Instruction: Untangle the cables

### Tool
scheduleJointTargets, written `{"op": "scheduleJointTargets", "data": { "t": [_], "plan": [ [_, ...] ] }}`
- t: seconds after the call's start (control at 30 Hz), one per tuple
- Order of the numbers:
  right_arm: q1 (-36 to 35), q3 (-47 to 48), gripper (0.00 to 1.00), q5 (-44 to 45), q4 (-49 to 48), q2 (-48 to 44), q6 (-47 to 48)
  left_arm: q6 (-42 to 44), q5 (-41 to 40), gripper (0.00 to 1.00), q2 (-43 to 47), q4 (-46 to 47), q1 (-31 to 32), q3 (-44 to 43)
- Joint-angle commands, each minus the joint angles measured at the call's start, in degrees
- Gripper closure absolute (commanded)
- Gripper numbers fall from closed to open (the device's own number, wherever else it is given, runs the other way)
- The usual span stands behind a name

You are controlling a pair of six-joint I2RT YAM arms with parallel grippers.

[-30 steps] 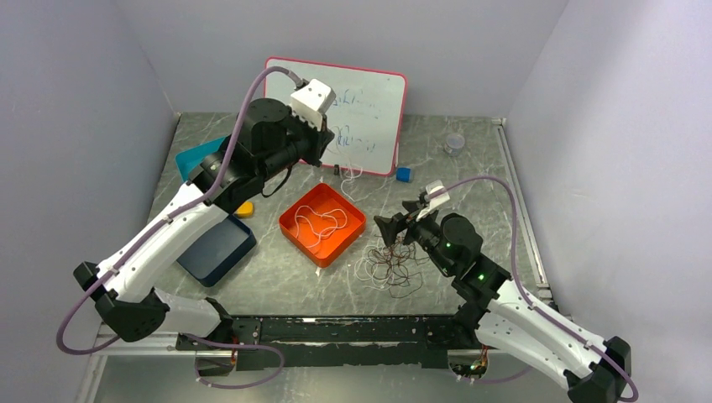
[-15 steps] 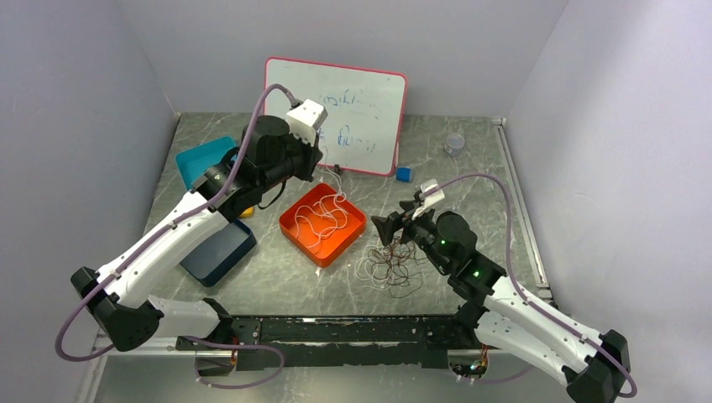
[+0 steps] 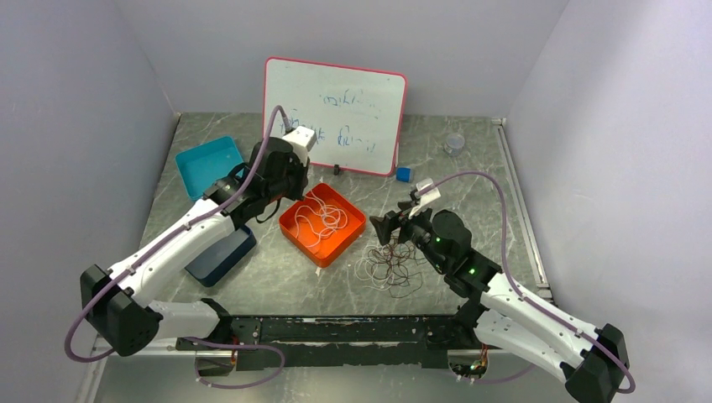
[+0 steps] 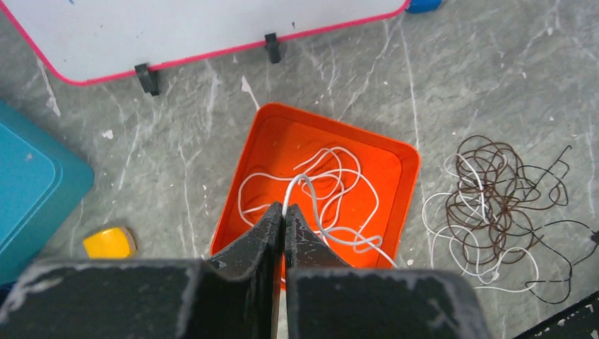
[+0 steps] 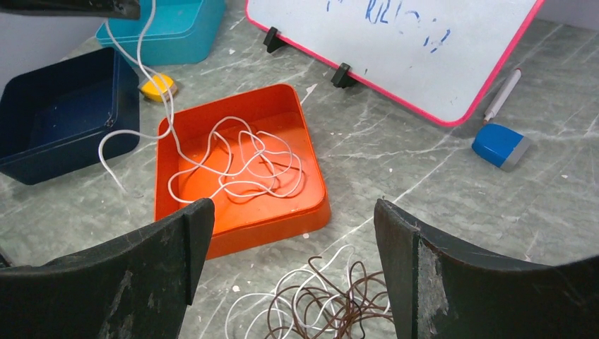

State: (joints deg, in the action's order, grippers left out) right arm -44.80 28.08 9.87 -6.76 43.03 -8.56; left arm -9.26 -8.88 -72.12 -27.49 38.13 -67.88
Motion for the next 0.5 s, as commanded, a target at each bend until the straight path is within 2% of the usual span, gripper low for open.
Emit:
{"op": "scheduleJointTargets", "data": {
  "t": [0.0, 0.47],
  "plan": [
    [0.1, 0.3, 0.13, 1.2, -1.5, 0.1, -0.6, -1.9, -0.3, 0.93, 0.2, 2.9, -1.6, 2.0],
    [0.1, -1.0, 0.13, -0.1, -2.6, 0.2, -2.2, -2.0, -0.8, 0.93, -11.6, 9.3, -3.7, 5.7]
  ]
}}
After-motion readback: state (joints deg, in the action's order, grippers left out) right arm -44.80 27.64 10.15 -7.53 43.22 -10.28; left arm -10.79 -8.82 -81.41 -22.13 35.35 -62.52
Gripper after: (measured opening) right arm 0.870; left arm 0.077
